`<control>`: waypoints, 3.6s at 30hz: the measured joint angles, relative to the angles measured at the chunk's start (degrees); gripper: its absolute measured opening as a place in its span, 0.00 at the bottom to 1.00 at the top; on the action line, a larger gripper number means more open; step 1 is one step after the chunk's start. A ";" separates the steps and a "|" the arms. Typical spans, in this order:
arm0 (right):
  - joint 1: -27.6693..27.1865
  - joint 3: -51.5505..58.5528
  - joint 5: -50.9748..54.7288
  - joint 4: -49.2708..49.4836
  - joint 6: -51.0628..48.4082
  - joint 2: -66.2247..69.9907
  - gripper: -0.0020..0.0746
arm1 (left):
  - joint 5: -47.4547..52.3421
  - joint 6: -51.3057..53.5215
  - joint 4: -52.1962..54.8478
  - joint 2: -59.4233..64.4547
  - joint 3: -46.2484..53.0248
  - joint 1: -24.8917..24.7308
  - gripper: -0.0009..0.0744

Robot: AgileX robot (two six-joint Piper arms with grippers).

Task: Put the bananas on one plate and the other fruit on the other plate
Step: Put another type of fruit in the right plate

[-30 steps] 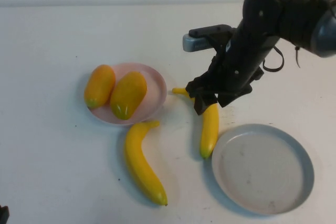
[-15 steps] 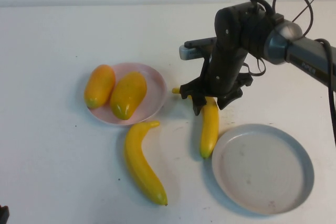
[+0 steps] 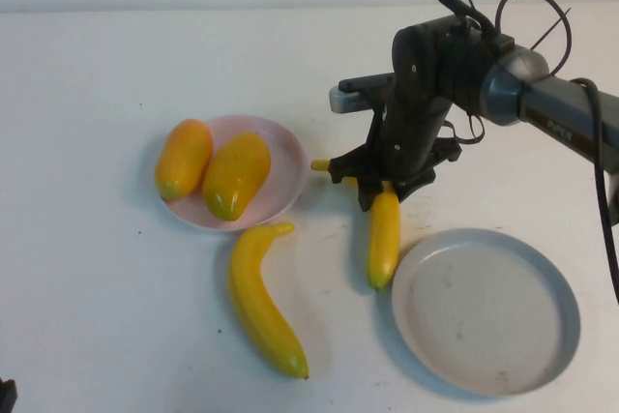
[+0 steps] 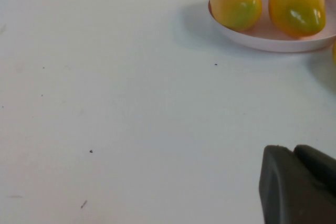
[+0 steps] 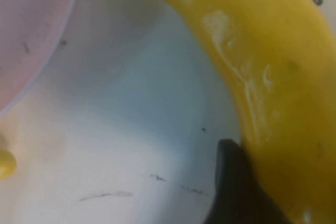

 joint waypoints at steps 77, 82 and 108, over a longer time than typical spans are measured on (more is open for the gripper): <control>19.32 14.65 -4.17 0.34 3.05 -13.59 0.58 | 0.00 0.00 0.00 0.00 0.00 0.00 0.01; 20.69 10.70 -4.08 0.45 1.89 -9.30 0.58 | 0.00 0.00 0.00 0.00 0.00 0.00 0.01; 21.39 9.04 -3.87 2.21 1.18 -5.60 0.45 | 0.00 0.00 0.00 0.00 0.00 0.00 0.01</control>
